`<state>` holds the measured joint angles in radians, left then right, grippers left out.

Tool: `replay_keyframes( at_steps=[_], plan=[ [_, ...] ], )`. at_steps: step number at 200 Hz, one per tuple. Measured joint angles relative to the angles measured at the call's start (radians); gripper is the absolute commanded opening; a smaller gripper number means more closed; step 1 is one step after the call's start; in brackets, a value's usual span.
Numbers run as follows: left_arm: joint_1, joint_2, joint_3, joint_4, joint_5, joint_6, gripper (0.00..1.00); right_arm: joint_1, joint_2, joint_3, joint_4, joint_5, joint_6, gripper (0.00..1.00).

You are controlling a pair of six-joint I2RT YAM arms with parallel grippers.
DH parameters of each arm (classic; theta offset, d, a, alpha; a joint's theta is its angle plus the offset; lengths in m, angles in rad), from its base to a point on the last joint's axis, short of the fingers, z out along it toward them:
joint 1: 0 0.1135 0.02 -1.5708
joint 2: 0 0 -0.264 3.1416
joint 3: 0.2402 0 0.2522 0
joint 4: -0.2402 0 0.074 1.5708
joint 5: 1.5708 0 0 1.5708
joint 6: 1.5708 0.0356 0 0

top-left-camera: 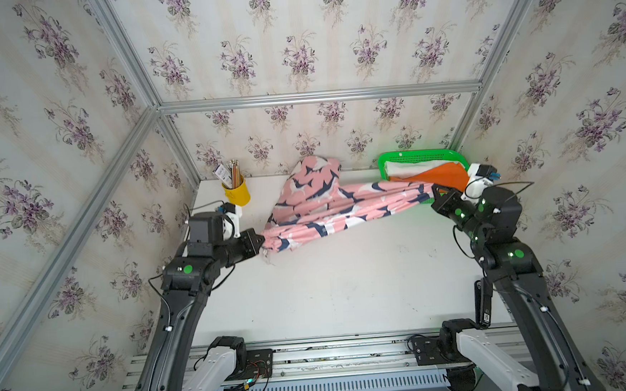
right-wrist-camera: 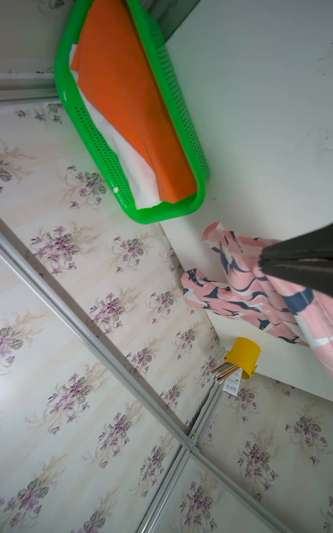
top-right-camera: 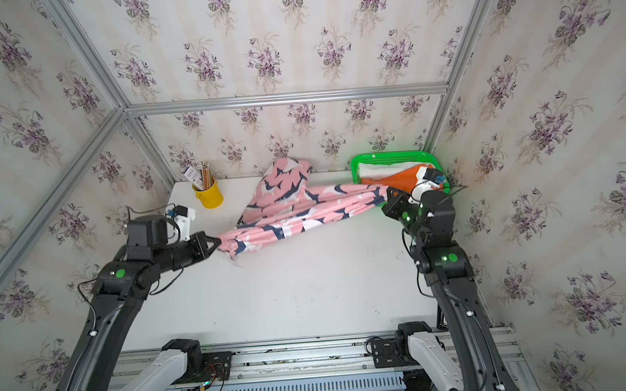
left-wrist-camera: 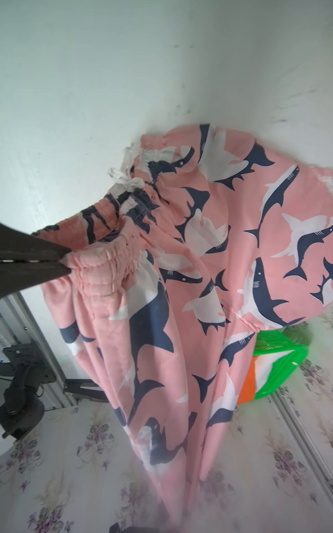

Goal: Roll up the shorts
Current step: Fold the shorts at the center of the board.

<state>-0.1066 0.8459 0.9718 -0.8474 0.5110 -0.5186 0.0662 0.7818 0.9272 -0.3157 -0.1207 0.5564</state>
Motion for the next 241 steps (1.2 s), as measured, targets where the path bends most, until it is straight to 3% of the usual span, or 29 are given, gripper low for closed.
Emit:
replay_keyframes(
  at_steps=[26, 53, 86, 142, 155, 170, 178, 193, 215, 241],
  plan=[
    [-0.051, -0.101, -0.099, -0.056, 0.036, -0.047, 0.00, 0.000, -0.033, -0.010, -0.023, 0.004, 0.013, 0.00],
    [-0.082, -0.117, -0.127, -0.087, 0.029, -0.087, 0.00, 0.002, 0.086, 0.056, 0.025, -0.028, 0.018, 0.00],
    [-0.091, -0.077, -0.190, -0.108, -0.033, -0.163, 0.00, 0.052, 0.359, 0.137, 0.085, -0.078, 0.029, 0.00],
    [-0.169, 0.021, -0.327, -0.021, -0.125, -0.304, 0.03, 0.145, 0.917, 0.417, 0.153, -0.112, 0.028, 0.00],
    [-0.173, 0.044, -0.350, 0.012, -0.154, -0.331, 0.10, 0.154, 1.042, 0.500, 0.158, -0.143, 0.029, 0.00],
    [-0.175, 0.061, -0.357, 0.024, -0.196, -0.353, 0.28, 0.166, 1.178, 0.614, 0.143, -0.179, 0.043, 0.11],
    [-0.175, 0.064, -0.351, -0.019, -0.243, -0.364, 0.38, 0.171, 1.239, 0.675, 0.148, -0.163, 0.043, 0.24],
    [-0.172, 0.068, -0.323, -0.116, -0.323, -0.382, 0.46, 0.175, 1.321, 0.785, 0.152, -0.135, 0.039, 0.38],
    [-0.174, 0.078, -0.225, -0.176, -0.397, -0.375, 0.48, 0.188, 1.337, 0.861, 0.126, -0.130, 0.006, 0.48],
    [-0.174, 0.091, -0.107, -0.217, -0.452, -0.327, 0.48, 0.210, 1.256, 0.808, 0.080, -0.127, -0.051, 0.52]
  ],
)
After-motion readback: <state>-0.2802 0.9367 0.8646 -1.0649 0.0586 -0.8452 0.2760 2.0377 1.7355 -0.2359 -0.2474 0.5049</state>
